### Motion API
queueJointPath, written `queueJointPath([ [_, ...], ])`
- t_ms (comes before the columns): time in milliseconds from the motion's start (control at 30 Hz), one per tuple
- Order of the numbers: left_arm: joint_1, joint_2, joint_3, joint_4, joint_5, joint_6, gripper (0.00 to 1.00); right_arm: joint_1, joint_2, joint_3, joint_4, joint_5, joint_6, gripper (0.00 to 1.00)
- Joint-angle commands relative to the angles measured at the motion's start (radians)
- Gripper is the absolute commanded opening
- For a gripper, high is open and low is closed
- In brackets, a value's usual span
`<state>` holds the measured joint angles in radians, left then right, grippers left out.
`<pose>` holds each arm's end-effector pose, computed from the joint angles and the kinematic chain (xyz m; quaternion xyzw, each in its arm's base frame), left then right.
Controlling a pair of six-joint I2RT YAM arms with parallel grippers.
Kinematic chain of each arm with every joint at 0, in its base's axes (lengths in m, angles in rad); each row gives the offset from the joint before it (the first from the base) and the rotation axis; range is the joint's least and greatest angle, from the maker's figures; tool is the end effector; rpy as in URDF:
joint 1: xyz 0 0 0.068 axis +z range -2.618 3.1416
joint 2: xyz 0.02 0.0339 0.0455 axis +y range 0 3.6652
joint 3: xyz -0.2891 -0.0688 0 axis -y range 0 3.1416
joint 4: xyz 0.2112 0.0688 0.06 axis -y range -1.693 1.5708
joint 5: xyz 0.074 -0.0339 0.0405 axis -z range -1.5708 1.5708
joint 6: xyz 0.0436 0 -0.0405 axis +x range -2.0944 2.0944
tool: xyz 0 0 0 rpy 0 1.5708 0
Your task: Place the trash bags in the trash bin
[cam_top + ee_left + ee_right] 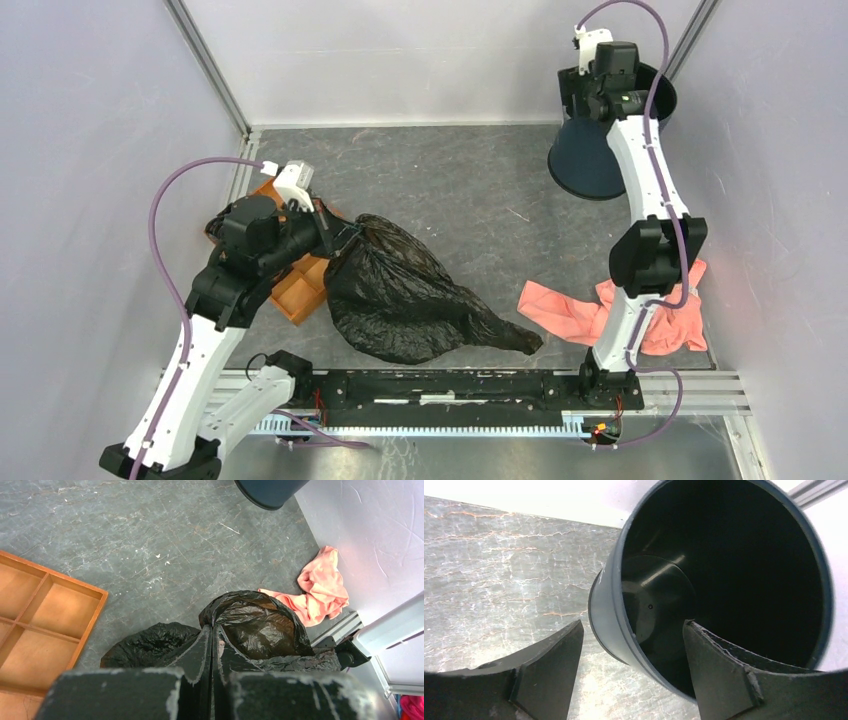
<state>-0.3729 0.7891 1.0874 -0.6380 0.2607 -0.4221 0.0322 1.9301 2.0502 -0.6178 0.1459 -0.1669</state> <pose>0.0984 -0.0506 0.3994 0.0551 0.8111 -0.3195 0.4868 0.4271 0.0074 0.4131 -0.0481 0.8567 -0.0968 0.5044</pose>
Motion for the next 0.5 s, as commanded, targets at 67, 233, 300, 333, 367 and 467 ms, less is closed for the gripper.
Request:
queueJointPath([
  [67,0.0,-0.035,0.061,-0.046,-0.02,-0.057,0.02,0.004,0.094,0.09,0.031,0.016,-0.08,0.74],
  [233,-0.001,-0.05,0.063,-0.052,-0.02,-0.088,0.02,0.005,0.105,0.062,0.086,-0.034,-0.078,0.63],
  [300,-0.001,-0.053,0.064,-0.053,-0.02,-0.095,0.02,0.005,0.12,0.079,0.073,-0.059,-0.084,0.55],
  [333,-0.001,-0.053,0.065,-0.052,-0.022,-0.099,0.02,0.005,0.124,0.084,0.066,-0.066,-0.086,0.49],
  [367,-0.001,-0.055,0.065,-0.052,-0.023,-0.103,0.02,0.005,0.123,0.085,0.063,-0.069,-0.086,0.42],
  [467,-0.001,-0.061,0.067,-0.053,-0.035,-0.104,0.02,0.006,0.115,0.083,0.044,-0.104,-0.084,0.25],
])
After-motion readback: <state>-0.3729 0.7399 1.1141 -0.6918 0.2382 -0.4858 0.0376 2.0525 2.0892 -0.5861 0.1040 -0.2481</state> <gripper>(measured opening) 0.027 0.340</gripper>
